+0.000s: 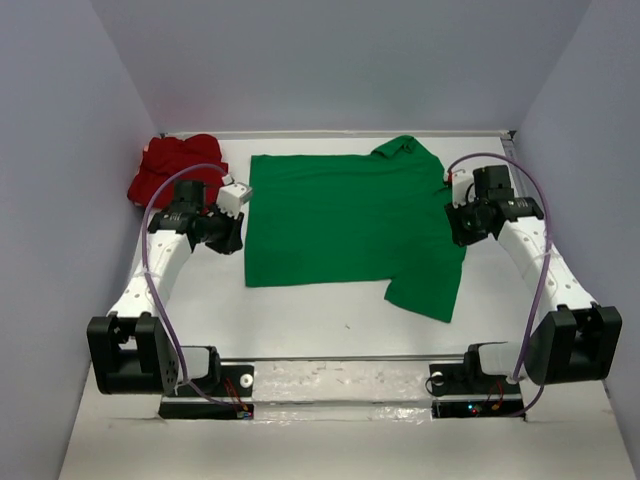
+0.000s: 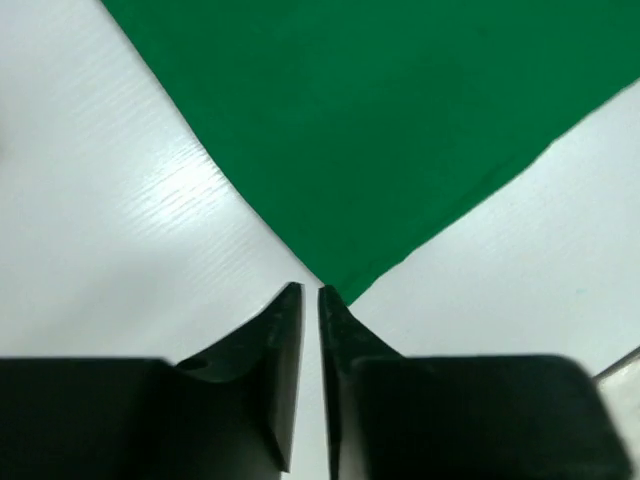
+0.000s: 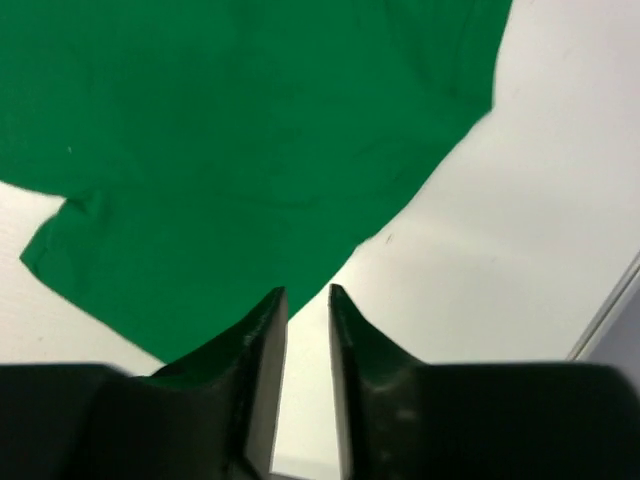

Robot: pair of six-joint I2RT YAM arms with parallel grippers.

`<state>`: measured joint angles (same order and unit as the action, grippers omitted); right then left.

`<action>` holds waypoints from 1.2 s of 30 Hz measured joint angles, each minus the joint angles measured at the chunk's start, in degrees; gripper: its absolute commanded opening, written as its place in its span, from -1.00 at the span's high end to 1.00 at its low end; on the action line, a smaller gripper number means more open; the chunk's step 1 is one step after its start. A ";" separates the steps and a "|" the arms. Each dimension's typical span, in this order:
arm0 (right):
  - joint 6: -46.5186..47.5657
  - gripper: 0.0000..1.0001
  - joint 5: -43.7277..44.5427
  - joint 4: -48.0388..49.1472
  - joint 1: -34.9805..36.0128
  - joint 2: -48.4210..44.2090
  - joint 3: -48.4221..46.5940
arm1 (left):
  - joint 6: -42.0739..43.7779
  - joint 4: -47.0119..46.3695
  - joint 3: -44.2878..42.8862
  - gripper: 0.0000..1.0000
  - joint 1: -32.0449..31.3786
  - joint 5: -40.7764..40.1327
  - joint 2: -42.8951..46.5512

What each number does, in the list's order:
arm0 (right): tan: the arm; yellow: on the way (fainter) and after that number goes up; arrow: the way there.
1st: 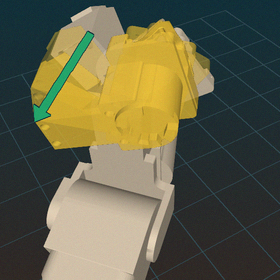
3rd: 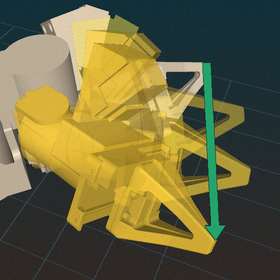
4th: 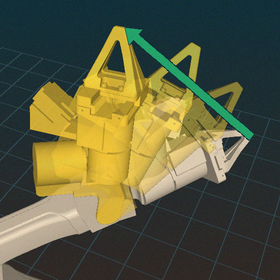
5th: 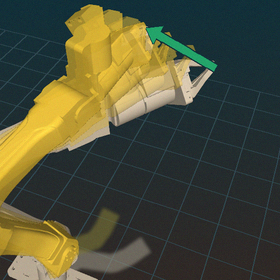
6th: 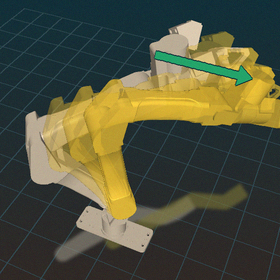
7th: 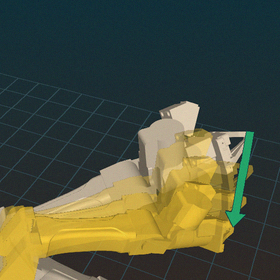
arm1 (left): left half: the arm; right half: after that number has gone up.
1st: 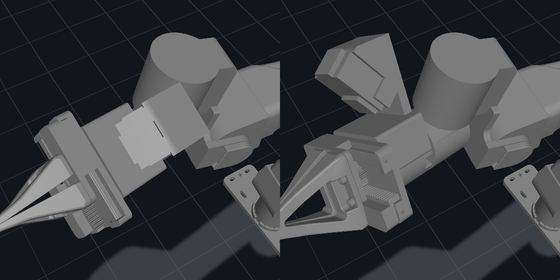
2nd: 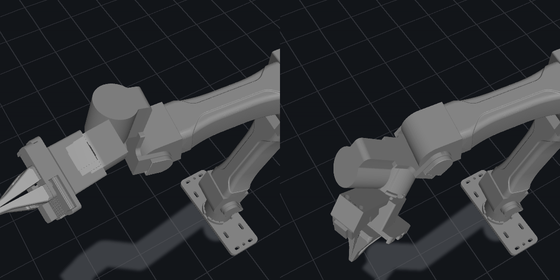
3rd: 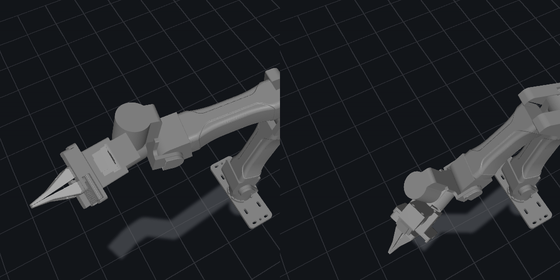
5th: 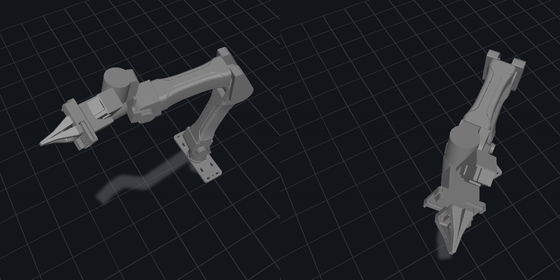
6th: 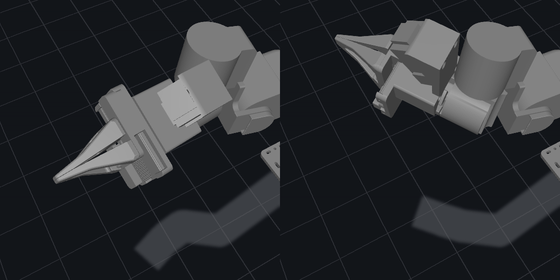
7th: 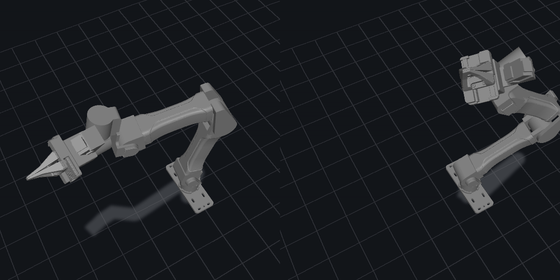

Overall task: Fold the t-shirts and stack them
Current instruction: Grap the side of the flattened tshirt closest away from the robot with both arms

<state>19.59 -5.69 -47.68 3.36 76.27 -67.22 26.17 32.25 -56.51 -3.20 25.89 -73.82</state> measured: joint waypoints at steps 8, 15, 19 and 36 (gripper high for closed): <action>-2.95 0.00 1.60 -0.94 -0.02 -3.23 5.97 | 2.38 5.01 -2.58 0.48 1.90 4.04 0.66; -6.16 -0.07 3.10 -0.70 -0.02 2.56 5.20 | 5.53 14.53 -11.96 0.16 5.27 8.41 -14.53; -7.48 -0.09 3.23 -0.52 -0.02 6.08 4.04 | 5.60 18.45 -17.53 0.15 9.27 11.28 -21.97; -8.92 1.00 7.48 1.18 -0.02 14.23 1.09 | 2.89 25.35 -29.09 0.57 10.38 8.59 -38.40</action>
<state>10.68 1.78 -46.50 3.33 90.50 -66.13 29.06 57.60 -85.60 7.18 34.48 -112.22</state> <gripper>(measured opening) 0.098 0.284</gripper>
